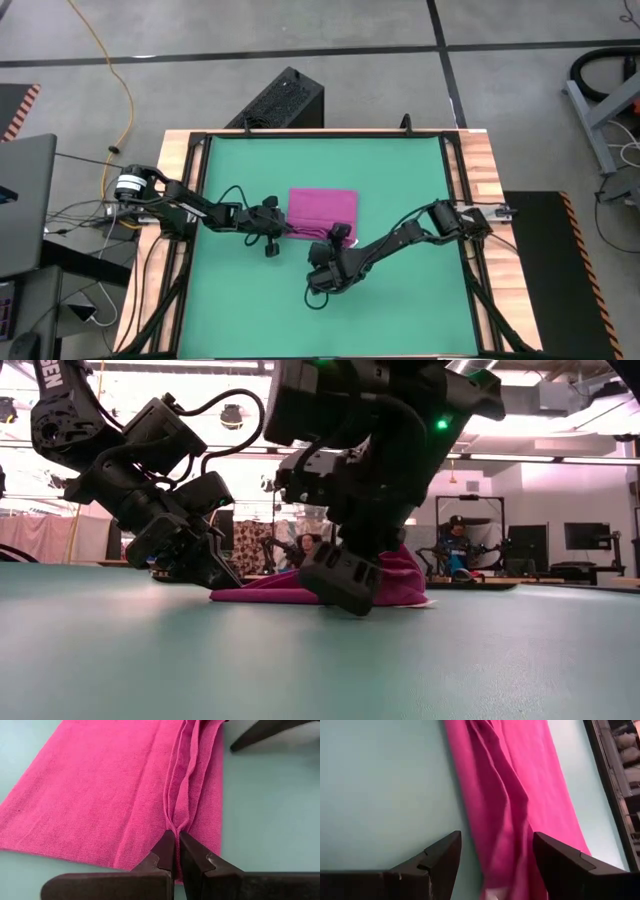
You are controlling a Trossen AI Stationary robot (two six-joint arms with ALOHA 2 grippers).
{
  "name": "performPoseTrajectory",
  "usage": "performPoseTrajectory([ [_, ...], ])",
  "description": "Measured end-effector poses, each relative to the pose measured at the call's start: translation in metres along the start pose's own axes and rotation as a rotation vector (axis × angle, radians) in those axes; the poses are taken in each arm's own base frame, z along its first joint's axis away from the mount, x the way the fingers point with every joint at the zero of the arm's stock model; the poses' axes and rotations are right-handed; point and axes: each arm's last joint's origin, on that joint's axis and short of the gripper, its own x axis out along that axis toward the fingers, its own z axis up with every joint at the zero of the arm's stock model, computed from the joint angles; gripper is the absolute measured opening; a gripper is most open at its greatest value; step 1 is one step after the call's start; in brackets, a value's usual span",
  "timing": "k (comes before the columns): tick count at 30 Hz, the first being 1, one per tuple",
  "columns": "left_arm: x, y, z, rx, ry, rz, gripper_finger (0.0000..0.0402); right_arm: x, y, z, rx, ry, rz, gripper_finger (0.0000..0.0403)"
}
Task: Roll towel into tight, uniform cylinder
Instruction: Roll the pink towel
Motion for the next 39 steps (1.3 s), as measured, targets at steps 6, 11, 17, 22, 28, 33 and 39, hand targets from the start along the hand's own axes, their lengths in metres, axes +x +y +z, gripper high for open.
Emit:
performPoseTrajectory([
  [6,0.000,0.000,0.000,0.003,0.005,0.000,0.0000,-0.002,-0.006,-0.010,0.003,0.071,-0.043,0.0269],
  [11,0.000,0.000,-0.001,0.004,0.006,0.000,0.0000,-0.013,-0.007,-0.014,0.000,0.100,-0.066,0.0269],
  [17,0.000,0.000,-0.001,0.004,0.006,0.000,0.0000,-0.030,-0.016,-0.013,-0.002,0.112,-0.146,0.0269],
  [22,0.000,0.000,-0.001,0.004,0.007,0.000,0.0000,-0.037,-0.025,-0.009,-0.024,0.130,-0.186,0.0269],
  [28,0.000,0.000,-0.001,0.004,0.007,0.000,0.0000,-0.037,-0.034,-0.010,-0.081,0.167,-0.227,0.0269],
  [33,0.000,0.000,-0.001,0.004,0.007,0.000,0.0000,-0.034,-0.037,-0.013,-0.103,0.199,-0.236,0.0269],
  [39,0.000,0.000,-0.001,0.005,0.011,0.001,0.0000,-0.081,-0.046,-0.008,0.043,0.010,-0.177,0.0269],
])
